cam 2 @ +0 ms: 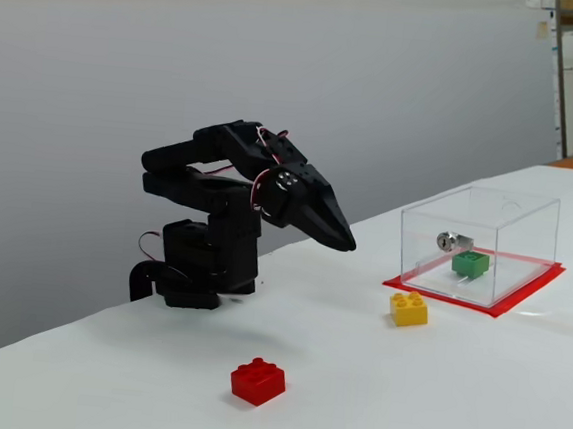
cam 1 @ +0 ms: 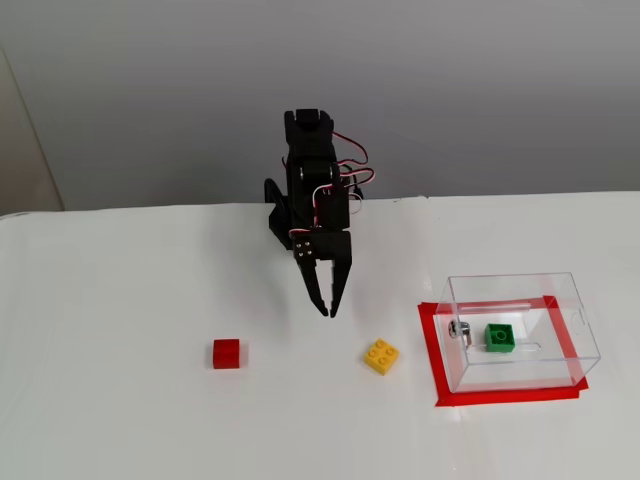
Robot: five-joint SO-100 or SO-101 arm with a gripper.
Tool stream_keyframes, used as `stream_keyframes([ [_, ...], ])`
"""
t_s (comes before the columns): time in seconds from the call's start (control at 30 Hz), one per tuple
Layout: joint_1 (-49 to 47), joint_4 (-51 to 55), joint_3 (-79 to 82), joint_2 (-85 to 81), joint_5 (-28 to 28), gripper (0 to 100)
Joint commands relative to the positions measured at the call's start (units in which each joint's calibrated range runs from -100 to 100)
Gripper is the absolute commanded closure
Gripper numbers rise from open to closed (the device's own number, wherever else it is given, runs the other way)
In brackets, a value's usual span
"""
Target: Pick the green lego brick and place it into the transparent box
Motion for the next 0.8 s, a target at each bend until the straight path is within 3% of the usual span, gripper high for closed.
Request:
stream_keyframes([
  [0.0,0.65,-3.00,4.91,-1.64,-0.08,98],
  [0.13,1.39,-7.53,12.32,-5.46,0.08,98],
  [0.57,2.06,-7.27,20.37,-15.64,0.18,98],
  [0.77,1.98,4.92,20.28,-15.64,-0.13,98],
])
